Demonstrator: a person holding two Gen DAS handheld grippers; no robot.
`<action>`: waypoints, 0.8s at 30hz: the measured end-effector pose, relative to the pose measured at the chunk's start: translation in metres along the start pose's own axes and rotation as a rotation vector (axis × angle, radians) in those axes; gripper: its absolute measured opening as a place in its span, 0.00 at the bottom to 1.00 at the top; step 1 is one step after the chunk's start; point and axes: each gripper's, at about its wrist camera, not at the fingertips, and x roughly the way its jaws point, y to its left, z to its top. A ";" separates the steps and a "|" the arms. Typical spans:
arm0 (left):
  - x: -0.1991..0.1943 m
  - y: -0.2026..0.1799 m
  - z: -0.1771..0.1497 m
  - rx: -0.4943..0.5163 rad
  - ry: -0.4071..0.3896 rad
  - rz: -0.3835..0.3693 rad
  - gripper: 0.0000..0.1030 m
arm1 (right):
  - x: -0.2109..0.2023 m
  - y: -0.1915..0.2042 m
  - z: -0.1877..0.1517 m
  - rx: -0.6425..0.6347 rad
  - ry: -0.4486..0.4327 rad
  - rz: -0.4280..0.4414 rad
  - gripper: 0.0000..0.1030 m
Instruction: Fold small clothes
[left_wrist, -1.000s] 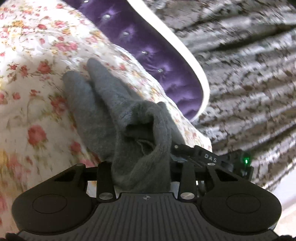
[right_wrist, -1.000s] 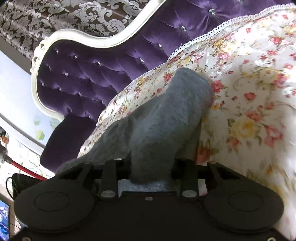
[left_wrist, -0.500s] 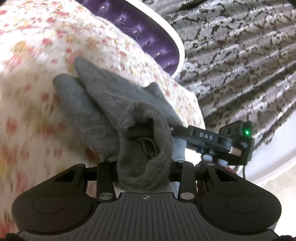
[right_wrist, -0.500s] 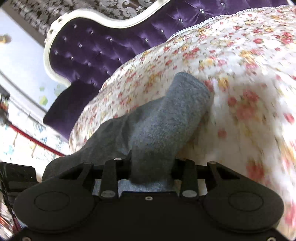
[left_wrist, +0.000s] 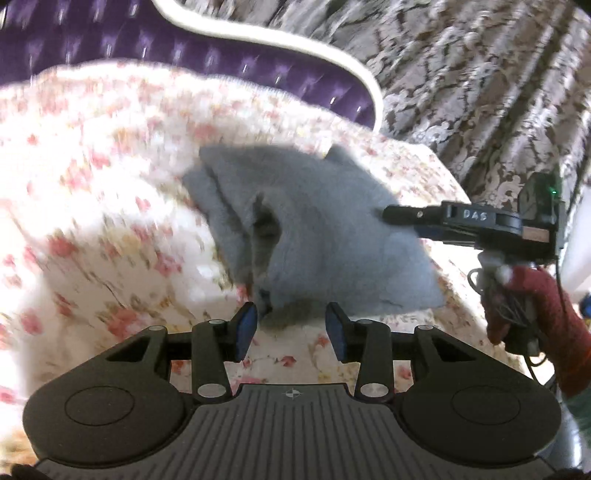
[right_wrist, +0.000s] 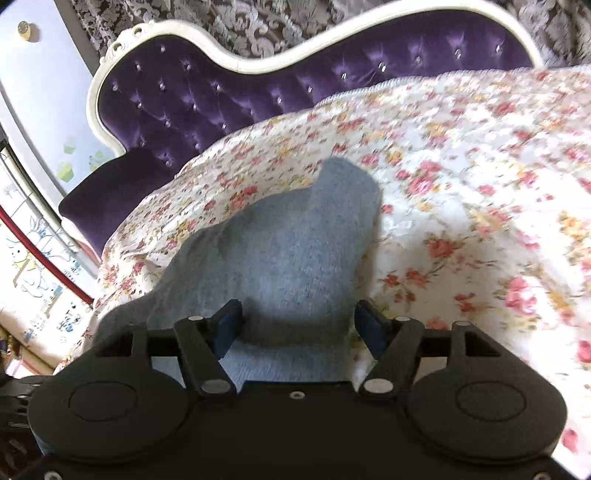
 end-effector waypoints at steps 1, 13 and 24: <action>-0.009 -0.004 0.004 0.024 -0.033 0.003 0.38 | -0.005 0.002 0.000 -0.015 -0.017 -0.011 0.70; 0.033 -0.032 0.059 0.071 -0.271 0.080 0.53 | -0.022 0.023 0.005 -0.153 -0.188 -0.101 0.74; 0.058 0.009 0.013 -0.065 -0.144 0.130 0.54 | 0.002 0.030 0.014 -0.263 -0.193 -0.068 0.14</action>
